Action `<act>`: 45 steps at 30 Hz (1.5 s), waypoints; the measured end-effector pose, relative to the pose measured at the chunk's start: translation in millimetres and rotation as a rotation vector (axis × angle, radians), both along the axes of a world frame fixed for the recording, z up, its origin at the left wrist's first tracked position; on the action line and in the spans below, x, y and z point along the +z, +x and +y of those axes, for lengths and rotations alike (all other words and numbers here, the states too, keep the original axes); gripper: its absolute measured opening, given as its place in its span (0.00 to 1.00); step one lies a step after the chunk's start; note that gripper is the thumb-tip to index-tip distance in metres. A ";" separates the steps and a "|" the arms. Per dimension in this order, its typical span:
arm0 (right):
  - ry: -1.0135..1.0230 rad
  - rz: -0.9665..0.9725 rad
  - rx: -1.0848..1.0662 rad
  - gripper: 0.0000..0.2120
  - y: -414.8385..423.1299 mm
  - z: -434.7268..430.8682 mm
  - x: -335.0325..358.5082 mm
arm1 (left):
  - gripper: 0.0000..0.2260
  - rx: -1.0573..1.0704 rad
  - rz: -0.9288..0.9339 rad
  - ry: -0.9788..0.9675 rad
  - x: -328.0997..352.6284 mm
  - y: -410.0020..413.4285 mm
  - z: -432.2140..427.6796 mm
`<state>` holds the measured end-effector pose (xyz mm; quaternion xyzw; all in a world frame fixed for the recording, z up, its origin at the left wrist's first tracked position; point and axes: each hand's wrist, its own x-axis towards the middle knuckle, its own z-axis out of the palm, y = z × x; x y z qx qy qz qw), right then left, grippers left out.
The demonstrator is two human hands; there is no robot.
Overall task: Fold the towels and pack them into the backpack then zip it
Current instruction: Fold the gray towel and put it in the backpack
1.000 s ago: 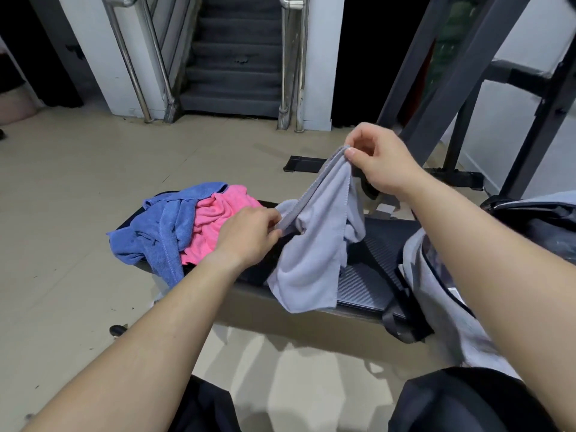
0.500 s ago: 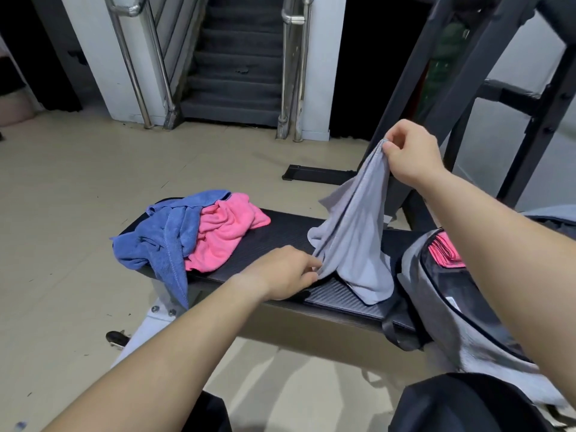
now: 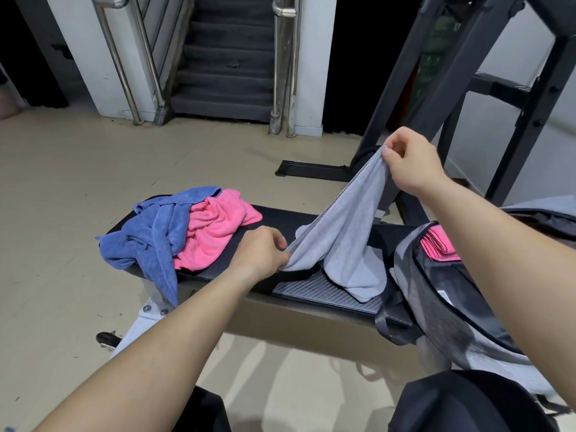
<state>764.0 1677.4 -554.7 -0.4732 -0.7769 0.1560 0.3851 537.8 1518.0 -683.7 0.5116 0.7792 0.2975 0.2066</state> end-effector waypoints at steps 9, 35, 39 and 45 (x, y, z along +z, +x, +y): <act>-0.049 -0.013 -0.094 0.03 15.5 3.7 -10.4 | 0.07 0.171 0.048 0.109 18.9 -27.2 -2.8; -0.074 0.036 -0.136 0.07 15.1 -12.0 18.1 | 0.06 0.195 0.211 0.368 80.0 -43.6 -2.0; -0.028 0.204 -0.210 0.07 13.0 -26.1 43.2 | 0.07 0.234 0.190 0.508 153.1 -46.4 5.9; -0.125 0.179 -0.294 0.05 16.7 -46.2 64.4 | 0.08 0.268 0.174 0.595 217.9 -28.1 -6.9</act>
